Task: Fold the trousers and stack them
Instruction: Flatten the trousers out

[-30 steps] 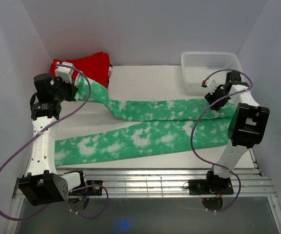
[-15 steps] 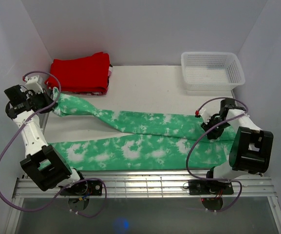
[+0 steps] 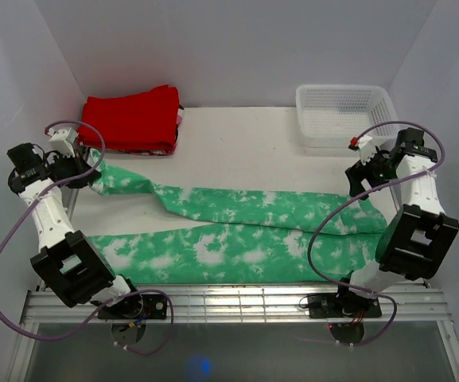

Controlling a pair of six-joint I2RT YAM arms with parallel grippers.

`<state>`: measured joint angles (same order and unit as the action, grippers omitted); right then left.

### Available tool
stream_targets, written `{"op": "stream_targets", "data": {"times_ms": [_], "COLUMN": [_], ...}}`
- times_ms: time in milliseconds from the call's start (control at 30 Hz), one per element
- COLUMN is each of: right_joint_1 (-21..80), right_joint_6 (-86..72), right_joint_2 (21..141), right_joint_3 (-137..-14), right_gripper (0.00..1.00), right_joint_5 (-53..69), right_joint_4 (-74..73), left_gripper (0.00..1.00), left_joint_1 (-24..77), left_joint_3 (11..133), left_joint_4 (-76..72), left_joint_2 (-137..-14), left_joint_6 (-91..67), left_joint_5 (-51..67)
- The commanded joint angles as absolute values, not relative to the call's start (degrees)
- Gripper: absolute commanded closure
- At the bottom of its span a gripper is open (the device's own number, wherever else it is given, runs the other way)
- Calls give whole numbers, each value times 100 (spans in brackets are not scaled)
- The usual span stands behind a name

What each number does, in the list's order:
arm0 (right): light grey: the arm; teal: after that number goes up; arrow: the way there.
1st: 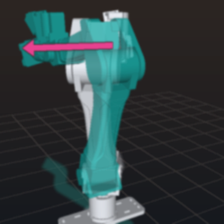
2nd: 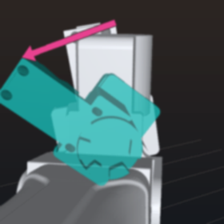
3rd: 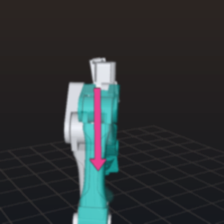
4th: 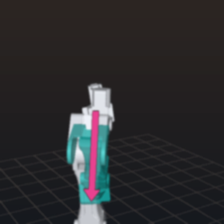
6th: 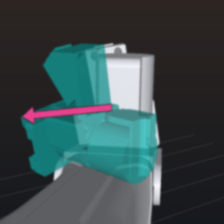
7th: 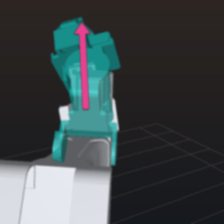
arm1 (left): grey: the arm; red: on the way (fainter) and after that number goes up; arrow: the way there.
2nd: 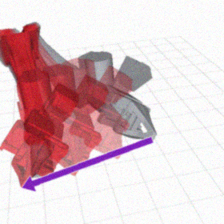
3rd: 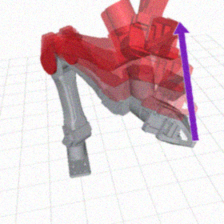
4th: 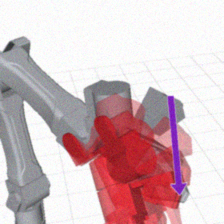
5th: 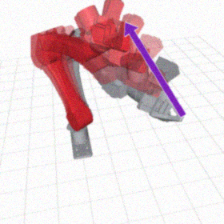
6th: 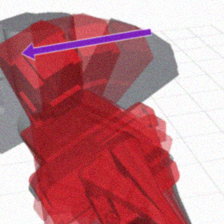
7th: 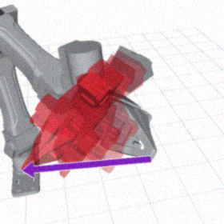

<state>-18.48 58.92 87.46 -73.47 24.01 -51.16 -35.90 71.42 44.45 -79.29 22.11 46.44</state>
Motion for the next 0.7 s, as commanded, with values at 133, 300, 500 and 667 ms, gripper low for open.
{"op": "stream_targets", "data": {"times_ms": [133, 300, 500, 667], "right_joint_1": [-2074, -2092, -2127, -2364], "right_joint_6": [4879, 4588, 4535, 4667], "right_joint_2": [10063, 10467, 10556, 10117], "right_joint_3": [-7884, -7647, -7646, -7664], "right_gripper": [6, 2, 55, 92], "right_joint_5": [1864, 1476, 2319, 2742], "right_joint_4": [-4563, -4166, -4455, -4570], "left_gripper": [100, 97, 100, 100], "left_joint_1": [-3753, -3902, -4183, -4702], "left_joint_3": [7689, 7910, 8191, 8279], "left_joint_4": [4500, 4561, 4790, 5124], "left_joint_2": [-8279, -8586, -8903, -8982], "left_joint_6": [2189, 2232, 2601, 3347], "left_joint_5": [5159, 5335, 5563, 6240]}}
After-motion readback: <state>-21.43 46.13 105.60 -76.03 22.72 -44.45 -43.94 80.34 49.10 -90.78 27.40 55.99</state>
